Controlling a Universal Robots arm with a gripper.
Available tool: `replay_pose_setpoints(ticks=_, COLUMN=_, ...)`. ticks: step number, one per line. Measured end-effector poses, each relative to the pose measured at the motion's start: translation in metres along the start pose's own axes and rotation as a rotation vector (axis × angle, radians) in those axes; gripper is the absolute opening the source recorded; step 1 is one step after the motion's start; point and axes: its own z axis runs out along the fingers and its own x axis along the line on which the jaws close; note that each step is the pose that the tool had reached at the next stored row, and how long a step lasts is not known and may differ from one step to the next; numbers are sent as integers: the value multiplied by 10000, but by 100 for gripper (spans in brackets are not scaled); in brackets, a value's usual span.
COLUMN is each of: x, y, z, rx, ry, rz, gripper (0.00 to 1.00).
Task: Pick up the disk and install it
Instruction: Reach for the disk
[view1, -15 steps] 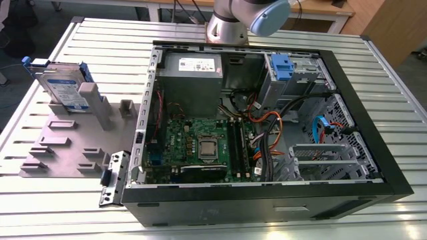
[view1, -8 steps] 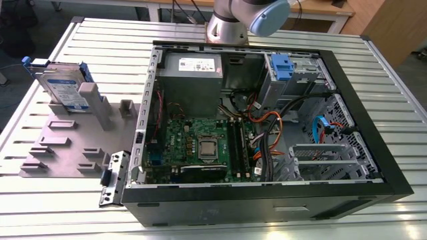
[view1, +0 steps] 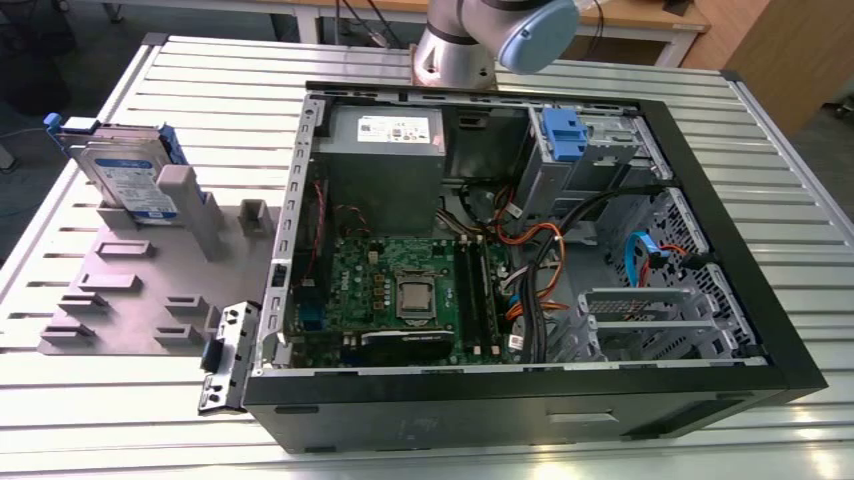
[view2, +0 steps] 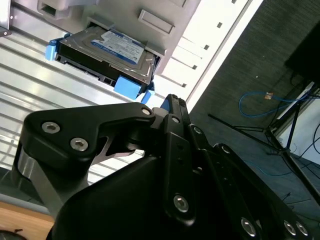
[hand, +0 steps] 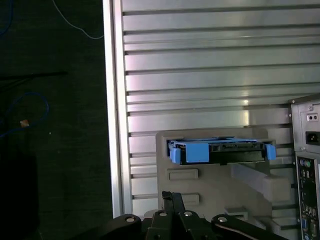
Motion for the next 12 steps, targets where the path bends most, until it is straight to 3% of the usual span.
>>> replay_pose_setpoints(ticks=12, x=230, y=-18, z=-7, rx=0, ry=-5, rz=-1, gripper=11)
